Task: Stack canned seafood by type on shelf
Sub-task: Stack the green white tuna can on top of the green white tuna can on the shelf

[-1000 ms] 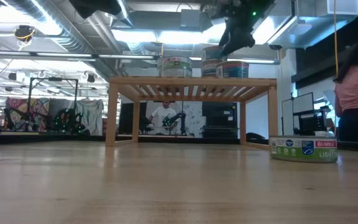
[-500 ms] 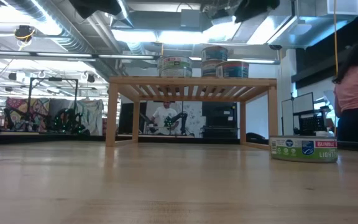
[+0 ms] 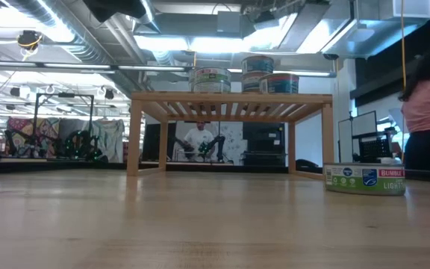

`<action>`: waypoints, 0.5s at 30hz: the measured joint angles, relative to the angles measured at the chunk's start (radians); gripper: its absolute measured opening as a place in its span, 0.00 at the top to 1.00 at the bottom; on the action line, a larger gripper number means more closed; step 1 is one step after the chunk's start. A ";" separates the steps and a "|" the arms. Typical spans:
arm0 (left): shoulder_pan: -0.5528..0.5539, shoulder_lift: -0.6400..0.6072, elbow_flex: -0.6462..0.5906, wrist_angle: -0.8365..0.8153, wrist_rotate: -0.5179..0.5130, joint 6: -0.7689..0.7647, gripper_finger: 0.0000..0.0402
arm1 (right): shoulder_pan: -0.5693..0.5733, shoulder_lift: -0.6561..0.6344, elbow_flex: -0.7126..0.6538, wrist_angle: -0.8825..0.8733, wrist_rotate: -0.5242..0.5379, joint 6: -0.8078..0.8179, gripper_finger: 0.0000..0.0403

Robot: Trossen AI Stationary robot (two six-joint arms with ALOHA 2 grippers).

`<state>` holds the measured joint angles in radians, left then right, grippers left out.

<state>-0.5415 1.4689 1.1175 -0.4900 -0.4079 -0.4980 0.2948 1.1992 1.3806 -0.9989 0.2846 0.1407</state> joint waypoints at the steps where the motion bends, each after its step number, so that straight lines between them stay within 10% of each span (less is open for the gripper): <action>1: 0.000 0.000 0.000 0.000 0.000 0.000 0.67 | 0.022 0.006 -0.001 0.000 -0.050 0.029 0.26; 15: 0.000 0.000 0.000 0.000 0.000 0.000 0.67 | 0.292 0.170 -0.003 0.031 -0.203 0.174 0.26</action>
<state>-0.5417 1.4689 1.1175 -0.4896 -0.4076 -0.4978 0.5865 1.3693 1.3773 -0.9677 0.0813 0.3150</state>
